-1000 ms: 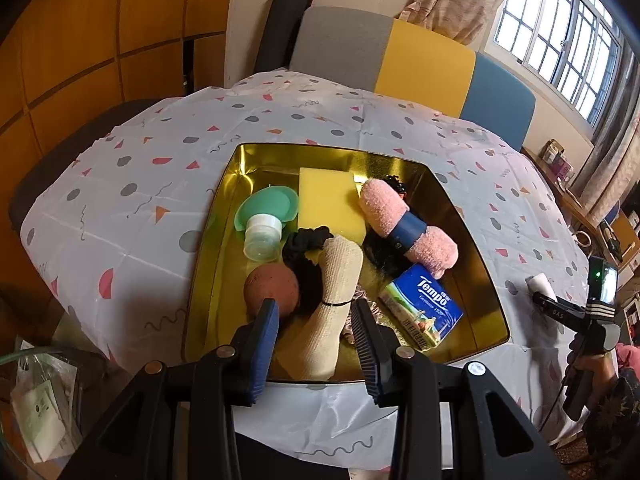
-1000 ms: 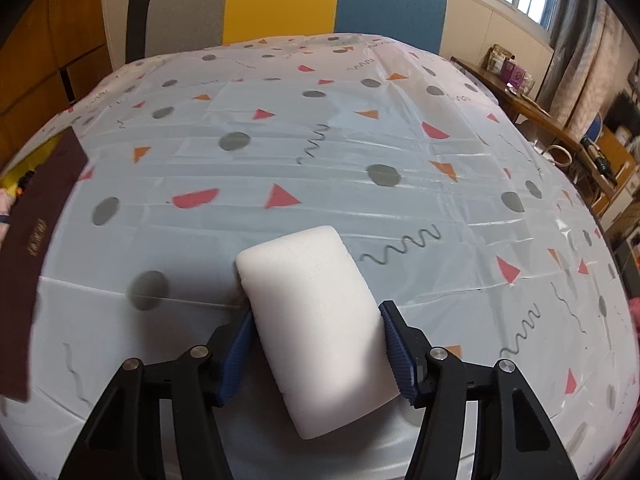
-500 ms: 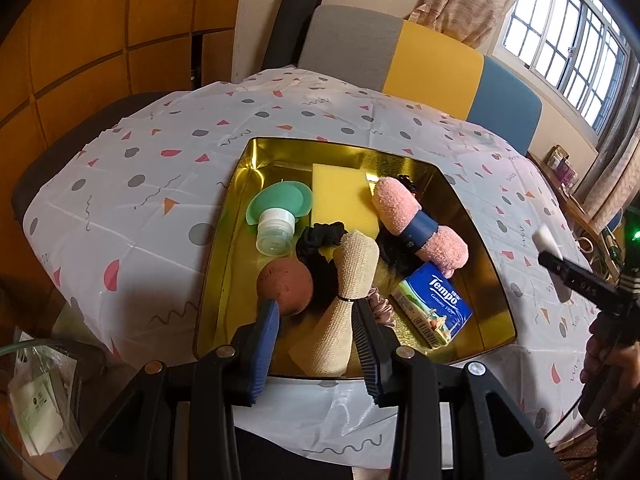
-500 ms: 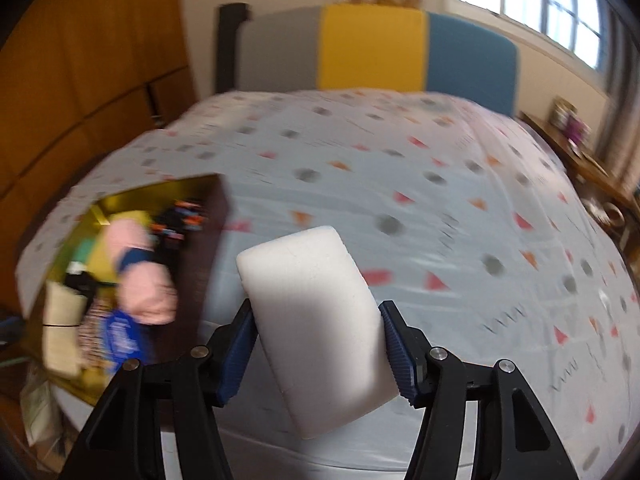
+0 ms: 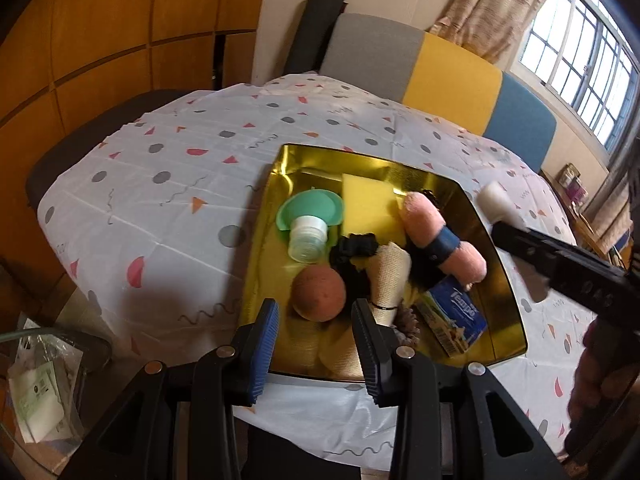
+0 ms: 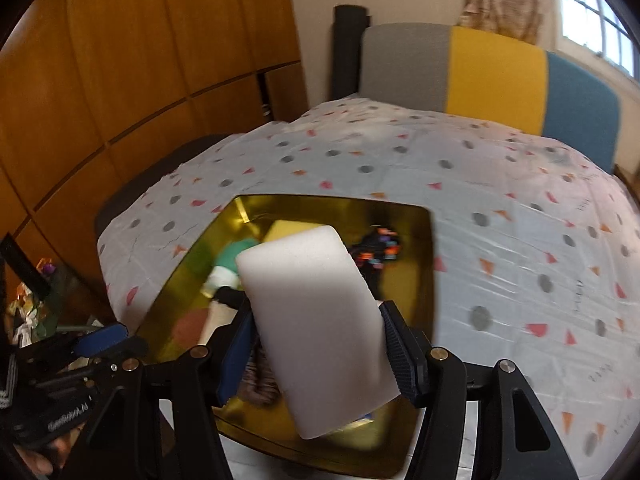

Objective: Organize soft objects
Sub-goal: 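Carry the white sponge into the tray with the right tool and release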

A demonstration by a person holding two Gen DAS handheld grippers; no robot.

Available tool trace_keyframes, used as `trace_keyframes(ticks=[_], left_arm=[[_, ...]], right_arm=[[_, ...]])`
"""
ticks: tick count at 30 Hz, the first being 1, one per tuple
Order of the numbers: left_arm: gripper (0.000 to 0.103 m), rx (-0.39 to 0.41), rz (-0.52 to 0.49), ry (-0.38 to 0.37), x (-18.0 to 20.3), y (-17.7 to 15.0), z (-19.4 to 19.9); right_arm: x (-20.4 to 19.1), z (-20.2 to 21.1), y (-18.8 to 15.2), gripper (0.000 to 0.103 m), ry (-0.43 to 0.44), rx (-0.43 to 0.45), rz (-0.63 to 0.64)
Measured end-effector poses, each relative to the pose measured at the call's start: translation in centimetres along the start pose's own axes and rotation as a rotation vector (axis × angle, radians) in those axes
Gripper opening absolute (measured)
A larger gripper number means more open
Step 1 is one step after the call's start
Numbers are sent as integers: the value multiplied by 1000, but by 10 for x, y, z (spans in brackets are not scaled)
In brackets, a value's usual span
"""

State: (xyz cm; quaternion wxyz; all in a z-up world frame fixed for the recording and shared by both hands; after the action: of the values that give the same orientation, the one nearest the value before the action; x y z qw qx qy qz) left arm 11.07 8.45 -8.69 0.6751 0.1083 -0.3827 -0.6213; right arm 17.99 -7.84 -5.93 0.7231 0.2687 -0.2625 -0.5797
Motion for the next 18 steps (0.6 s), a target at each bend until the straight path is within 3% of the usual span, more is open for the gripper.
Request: trace_keyframes(ticks=[6, 11, 14, 18], left_arm=[[38, 6, 19, 25, -15, 0, 5], [38, 4, 24, 34, -20, -1, 4], [38, 3, 20, 32, -19, -1, 3], [38, -1, 19, 31, -19, -1, 2]], right_arm=[[-33, -39, -7, 62, -17, -91, 38], [-27, -71, -19, 62, -125, -147, 80], [-21, -86, -28, 64, -143, -182, 74], [-22, -91, -29, 65, -161, -165, 85]])
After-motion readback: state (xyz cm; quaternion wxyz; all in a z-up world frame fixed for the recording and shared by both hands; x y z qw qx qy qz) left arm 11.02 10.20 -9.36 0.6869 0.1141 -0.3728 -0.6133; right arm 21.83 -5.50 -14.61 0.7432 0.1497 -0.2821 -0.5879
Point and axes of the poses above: each gripper's, at about its wrist camera, not at the fingertips, and z roughly against the way its jaws point, x to its right, y to its top, the point moved 9 cm from there along -z, roughly the way its jaws point, and after that the axes turned 14 degrees about -y, right-handed, at the moved point
